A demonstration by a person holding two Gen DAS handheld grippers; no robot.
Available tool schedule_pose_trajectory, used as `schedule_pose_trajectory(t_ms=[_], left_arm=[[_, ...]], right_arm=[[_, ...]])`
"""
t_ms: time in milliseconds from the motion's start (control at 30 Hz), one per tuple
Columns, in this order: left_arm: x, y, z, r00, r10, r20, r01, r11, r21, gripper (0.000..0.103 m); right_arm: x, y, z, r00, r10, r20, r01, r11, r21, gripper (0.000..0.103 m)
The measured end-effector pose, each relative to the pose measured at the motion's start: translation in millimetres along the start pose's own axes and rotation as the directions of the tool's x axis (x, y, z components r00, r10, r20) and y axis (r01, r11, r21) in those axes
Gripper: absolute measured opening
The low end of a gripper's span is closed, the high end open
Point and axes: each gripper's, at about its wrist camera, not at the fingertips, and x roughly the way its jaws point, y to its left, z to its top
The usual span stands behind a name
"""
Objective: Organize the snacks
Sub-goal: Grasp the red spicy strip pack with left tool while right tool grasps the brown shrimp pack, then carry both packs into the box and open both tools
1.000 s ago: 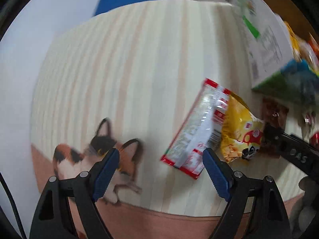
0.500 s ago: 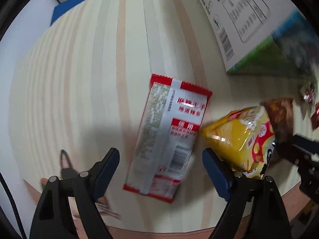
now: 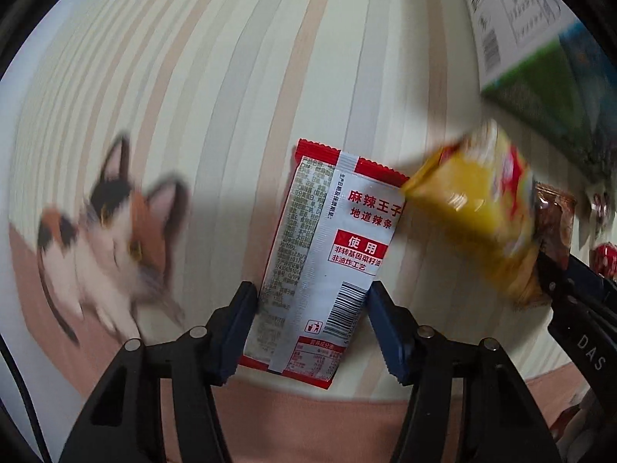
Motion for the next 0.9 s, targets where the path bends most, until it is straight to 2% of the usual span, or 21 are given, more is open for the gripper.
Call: schedule_pose_trajectory(t_ms=[67,167,300,400,467,500,600,633,733,867,900], left_arm=[[4,5,-13,0.999,-0.024,-0.023,0.023,1.000,-0.021,0.056],[6,6,-24,0.999,-0.022,-0.027,0.021,1.000,-0.020,0.057],[7,1,-29,1.000,0.001,-0.009,-0.001,0.999,0.035,0.059],[8,1,-28,1.000,-0.001,-0.008,0.001,0.999,0.049,0.060],[6,-1,-25,1.000,0.002,0.001,-0.002,0.997,0.072,0.057],[9,-12,-30,1.000,0.005,0.008,-0.006,0.997,0.083,0.056],[-9,-40,-25,0.999,0.014,0.029,-0.017,0.996,0.093,0.051],[-11,-42,-25,0.999,0.015,0.034,-0.019,0.995,0.093,0.050],[-14,-47,-29,1.000,-0.002,0.028,0.000,0.996,0.084,0.048],[-19,-47,-38,0.999,-0.021,0.026,0.019,0.997,0.073,0.047],[-21,-48,-40,0.999,-0.029,0.026,0.027,0.997,0.070,0.047]], right_arm=[[3,-4,-13,0.999,0.009,-0.033,-0.009,1.000,-0.016,0.056],[6,-18,-38,0.995,0.024,-0.094,-0.028,0.999,-0.039,0.056],[13,-33,-58,0.983,0.067,-0.171,-0.070,0.998,-0.010,0.057],[14,-42,-61,0.982,0.085,-0.167,-0.082,0.996,0.023,0.059],[13,-45,-63,0.983,0.068,-0.170,-0.067,0.998,0.014,0.067],[11,-44,-60,0.984,0.058,-0.169,-0.058,0.998,0.004,0.068],[13,-43,-65,0.992,-0.035,-0.123,0.027,0.998,-0.062,0.063],[10,-40,-67,0.995,-0.036,-0.093,0.029,0.996,-0.079,0.058],[8,-38,-70,0.997,-0.042,-0.069,0.035,0.994,-0.099,0.058],[8,-47,-76,0.997,-0.023,-0.079,0.015,0.995,-0.097,0.058],[8,-36,-83,0.997,-0.015,-0.079,0.007,0.995,-0.095,0.058]])
